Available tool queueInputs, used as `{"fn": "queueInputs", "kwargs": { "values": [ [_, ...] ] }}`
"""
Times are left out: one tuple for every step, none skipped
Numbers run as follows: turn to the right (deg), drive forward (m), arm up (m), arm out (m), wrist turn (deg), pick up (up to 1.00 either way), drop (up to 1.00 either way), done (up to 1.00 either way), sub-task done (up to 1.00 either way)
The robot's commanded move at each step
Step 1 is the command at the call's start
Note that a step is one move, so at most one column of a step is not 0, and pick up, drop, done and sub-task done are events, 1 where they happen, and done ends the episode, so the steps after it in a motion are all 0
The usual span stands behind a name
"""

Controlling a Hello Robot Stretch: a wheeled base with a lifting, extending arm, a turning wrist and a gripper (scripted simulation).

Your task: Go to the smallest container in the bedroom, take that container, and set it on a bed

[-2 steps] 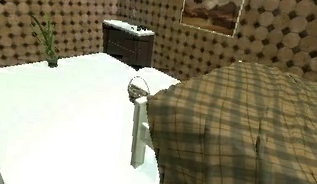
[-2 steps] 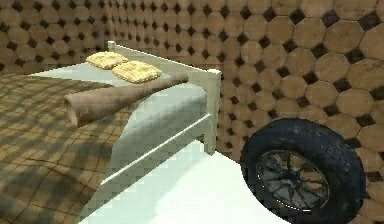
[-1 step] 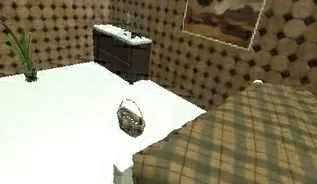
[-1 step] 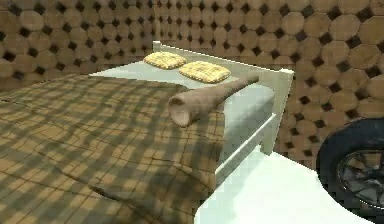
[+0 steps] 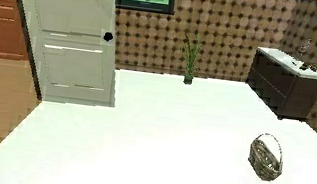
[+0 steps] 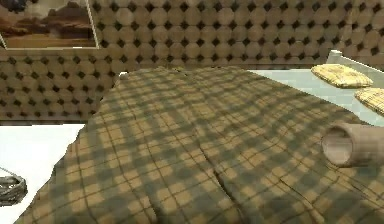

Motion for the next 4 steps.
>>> {"fn": "queueInputs", "kwargs": {
  "values": [
    [0.0, 0.75, 0.0, 0.0, 0.0, 0.0, 0.0, 0.0, 0.0],
    [45.0, 0.0, 0.0, 0.0, 0.0, 0.0, 0.0, 0.0, 0.0],
    [18.0, 0.0, 0.0, 0.0, 0.0, 0.0, 0.0, 0.0, 0.0],
    [0.0, 0.4, 0.0, 0.0, 0.0, 0.0, 0.0, 0.0, 0.0]
  ]
}}
